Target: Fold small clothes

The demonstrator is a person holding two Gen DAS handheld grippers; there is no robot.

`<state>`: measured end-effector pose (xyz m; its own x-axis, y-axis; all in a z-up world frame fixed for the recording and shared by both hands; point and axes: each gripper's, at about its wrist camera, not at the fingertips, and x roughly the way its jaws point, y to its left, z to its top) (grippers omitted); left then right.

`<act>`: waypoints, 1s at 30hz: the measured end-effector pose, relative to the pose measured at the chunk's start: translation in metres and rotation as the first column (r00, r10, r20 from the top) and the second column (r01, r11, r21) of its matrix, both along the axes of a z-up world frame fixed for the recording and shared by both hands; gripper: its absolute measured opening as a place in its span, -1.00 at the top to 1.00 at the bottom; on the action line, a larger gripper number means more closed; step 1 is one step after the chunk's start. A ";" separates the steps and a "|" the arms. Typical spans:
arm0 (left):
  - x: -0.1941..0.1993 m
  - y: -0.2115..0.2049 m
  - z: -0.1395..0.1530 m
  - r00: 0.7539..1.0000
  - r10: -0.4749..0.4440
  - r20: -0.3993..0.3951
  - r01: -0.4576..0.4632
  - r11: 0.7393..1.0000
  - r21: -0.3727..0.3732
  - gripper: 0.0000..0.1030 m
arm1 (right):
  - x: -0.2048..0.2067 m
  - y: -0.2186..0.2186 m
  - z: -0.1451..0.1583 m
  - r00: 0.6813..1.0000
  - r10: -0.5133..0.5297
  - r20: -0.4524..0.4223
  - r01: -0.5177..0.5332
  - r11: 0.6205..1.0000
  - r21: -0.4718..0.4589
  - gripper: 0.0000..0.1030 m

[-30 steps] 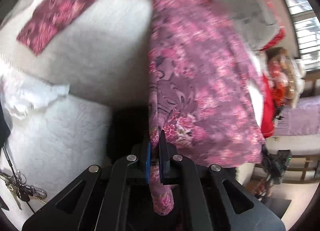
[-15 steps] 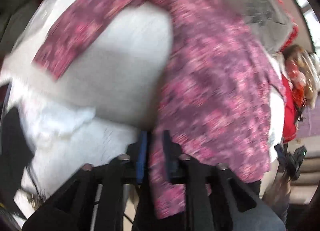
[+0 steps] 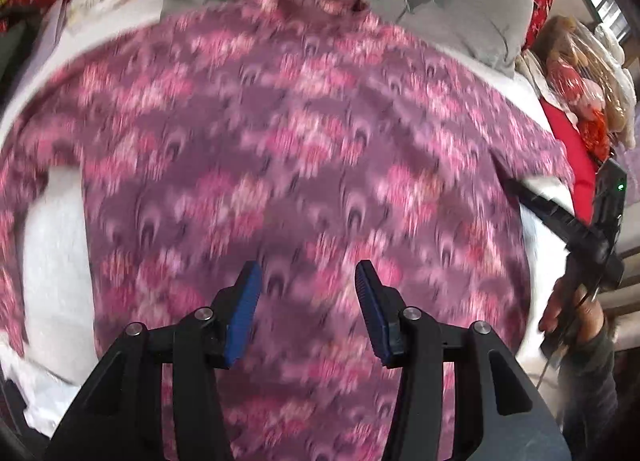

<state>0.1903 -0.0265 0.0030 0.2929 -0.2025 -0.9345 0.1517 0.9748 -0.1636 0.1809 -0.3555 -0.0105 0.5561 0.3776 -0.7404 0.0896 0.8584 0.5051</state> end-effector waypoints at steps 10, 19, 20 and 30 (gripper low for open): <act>0.035 0.019 -0.051 0.985 0.170 -0.044 -0.167 0.984 0.061 -0.15 | 0.031 -0.006 -0.021 1.000 -0.009 0.005 0.009 0.998 -0.064 0.94; 0.022 0.008 -0.055 0.996 0.087 0.023 -0.089 0.990 0.107 -0.61 | -0.020 -0.151 0.002 0.902 -0.426 0.066 0.417 0.902 0.113 0.12; 0.022 0.008 -0.056 0.996 0.085 0.024 -0.087 0.990 0.111 -0.65 | -0.030 -0.183 0.000 0.848 -0.527 0.052 0.519 0.847 0.118 0.09; 0.020 -0.001 -0.058 0.997 0.072 0.016 -0.073 0.991 0.115 -0.73 | -0.022 -0.304 -0.047 0.645 -0.760 -0.084 0.760 0.626 0.174 -0.15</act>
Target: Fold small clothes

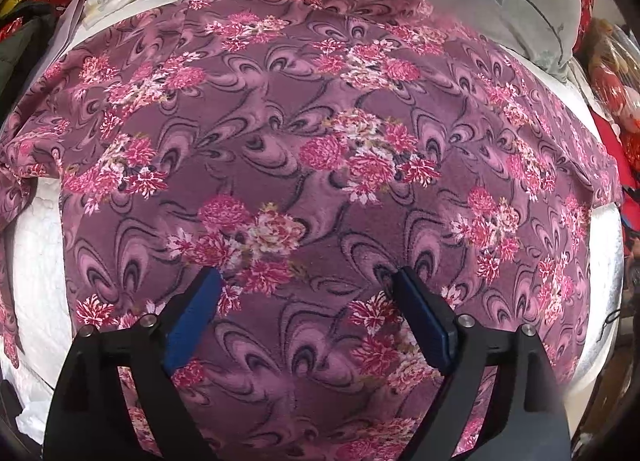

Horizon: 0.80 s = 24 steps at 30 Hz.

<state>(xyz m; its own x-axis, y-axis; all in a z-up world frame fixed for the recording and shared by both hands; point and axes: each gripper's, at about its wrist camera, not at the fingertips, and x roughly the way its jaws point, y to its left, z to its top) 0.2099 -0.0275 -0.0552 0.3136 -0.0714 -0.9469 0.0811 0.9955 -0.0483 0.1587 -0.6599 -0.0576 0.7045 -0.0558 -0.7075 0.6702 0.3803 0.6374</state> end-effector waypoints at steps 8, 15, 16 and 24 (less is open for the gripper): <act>0.020 -0.003 0.017 0.999 0.033 0.022 -0.032 0.999 -0.026 -0.71 | 0.025 0.003 0.012 0.998 0.053 -0.020 -0.055 0.986 -0.158 0.78; 0.056 0.021 0.006 0.991 0.131 -0.024 -0.133 0.986 -0.097 -0.71 | 0.019 -0.008 0.030 0.997 0.032 -0.074 -0.049 0.971 -0.232 0.78; 0.057 0.021 0.005 0.991 0.130 -0.018 -0.131 0.987 -0.096 -0.71 | 0.019 -0.002 0.033 0.998 0.038 -0.058 -0.051 0.969 -0.242 0.78; 0.060 0.012 0.006 0.995 0.099 -0.002 -0.099 0.991 -0.094 -0.74 | 0.056 0.081 0.066 0.964 0.256 0.072 -0.230 0.940 -0.253 0.78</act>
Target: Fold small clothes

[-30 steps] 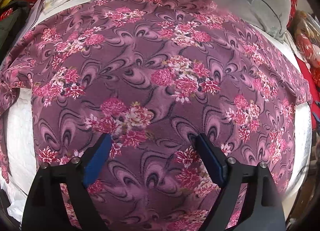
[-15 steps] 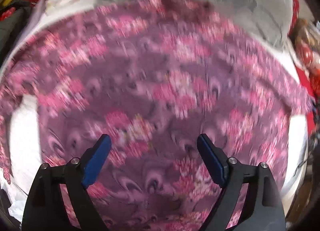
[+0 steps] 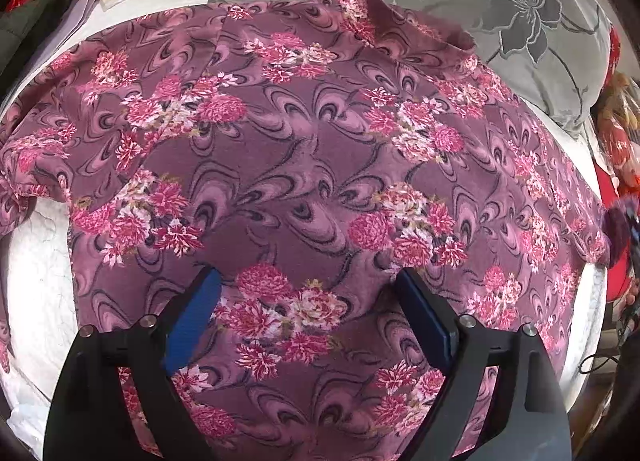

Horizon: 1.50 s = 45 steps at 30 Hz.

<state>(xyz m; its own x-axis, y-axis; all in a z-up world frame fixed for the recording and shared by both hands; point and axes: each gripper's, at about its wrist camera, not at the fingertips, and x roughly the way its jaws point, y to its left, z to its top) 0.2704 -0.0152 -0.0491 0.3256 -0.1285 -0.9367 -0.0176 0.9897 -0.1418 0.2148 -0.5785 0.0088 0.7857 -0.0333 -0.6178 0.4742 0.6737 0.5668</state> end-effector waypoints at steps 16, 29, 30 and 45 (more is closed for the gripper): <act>-0.026 0.069 0.021 1.000 -0.020 0.008 0.021 0.993 -0.116 -0.74 | 0.087 0.287 0.040 0.860 0.510 0.018 -0.510 0.860 -0.013 0.77; -0.048 0.151 0.037 0.997 0.070 0.030 -0.065 0.987 -0.147 -0.74 | 0.083 0.489 0.025 0.655 0.755 -0.037 -0.755 0.655 0.011 0.76; -0.048 0.152 0.036 0.997 0.077 0.026 -0.072 0.986 -0.152 -0.74 | 0.082 0.499 0.021 0.643 0.764 -0.043 -0.764 0.645 0.019 0.75; -0.019 0.064 0.012 0.996 -0.026 -0.080 0.004 0.963 -0.268 -0.74 | 0.037 0.426 0.004 0.673 0.740 0.002 -0.725 0.659 0.200 0.18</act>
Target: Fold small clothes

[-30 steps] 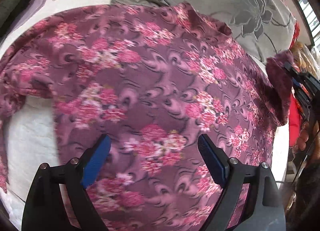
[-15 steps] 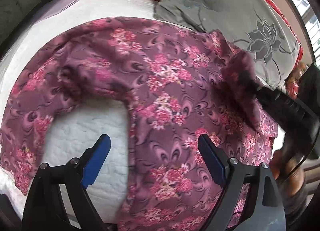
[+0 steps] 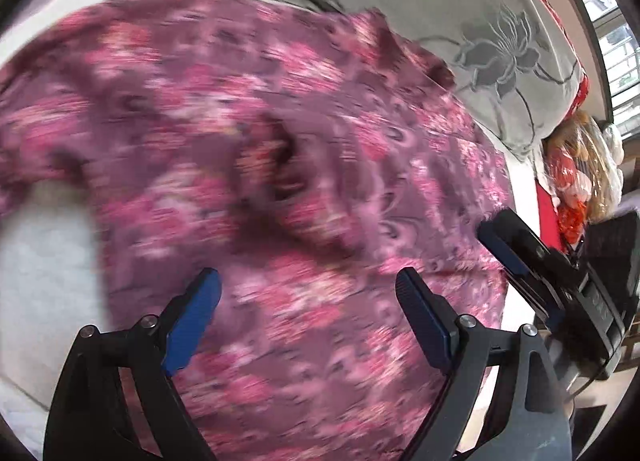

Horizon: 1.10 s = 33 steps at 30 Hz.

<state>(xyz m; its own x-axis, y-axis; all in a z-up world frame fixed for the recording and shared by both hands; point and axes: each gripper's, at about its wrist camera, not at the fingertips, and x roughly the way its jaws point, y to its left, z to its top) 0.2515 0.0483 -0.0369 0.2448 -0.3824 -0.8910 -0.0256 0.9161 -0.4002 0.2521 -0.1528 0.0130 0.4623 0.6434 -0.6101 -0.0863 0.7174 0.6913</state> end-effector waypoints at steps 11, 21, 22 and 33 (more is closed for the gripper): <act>0.027 0.002 0.007 0.987 0.148 0.056 -0.150 0.988 0.031 0.84 | -0.036 -0.177 -0.006 0.913 -0.407 -0.011 0.407 0.913 0.010 0.14; 0.013 0.037 0.017 0.967 0.243 0.073 -0.243 0.970 -0.011 0.83 | -0.021 -0.185 -0.054 0.934 -0.338 -0.115 0.344 0.938 0.038 0.81; 0.013 0.037 0.010 0.972 0.227 0.056 -0.228 0.973 0.017 0.81 | -0.023 -0.178 -0.045 0.941 -0.335 -0.048 0.336 0.942 -0.003 0.82; -0.017 0.055 0.039 0.964 0.213 0.157 -0.203 0.976 -0.075 0.04 | -0.040 -0.181 -0.021 0.921 -0.379 0.087 0.388 0.912 -0.135 0.70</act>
<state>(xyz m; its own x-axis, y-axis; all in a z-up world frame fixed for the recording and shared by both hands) 0.2345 0.1030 0.0023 0.4646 -0.3571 -0.8103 -0.1431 0.8727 -0.4667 0.2119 -0.3334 -0.0082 0.6928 0.3151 -0.6487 0.1788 0.7963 0.5778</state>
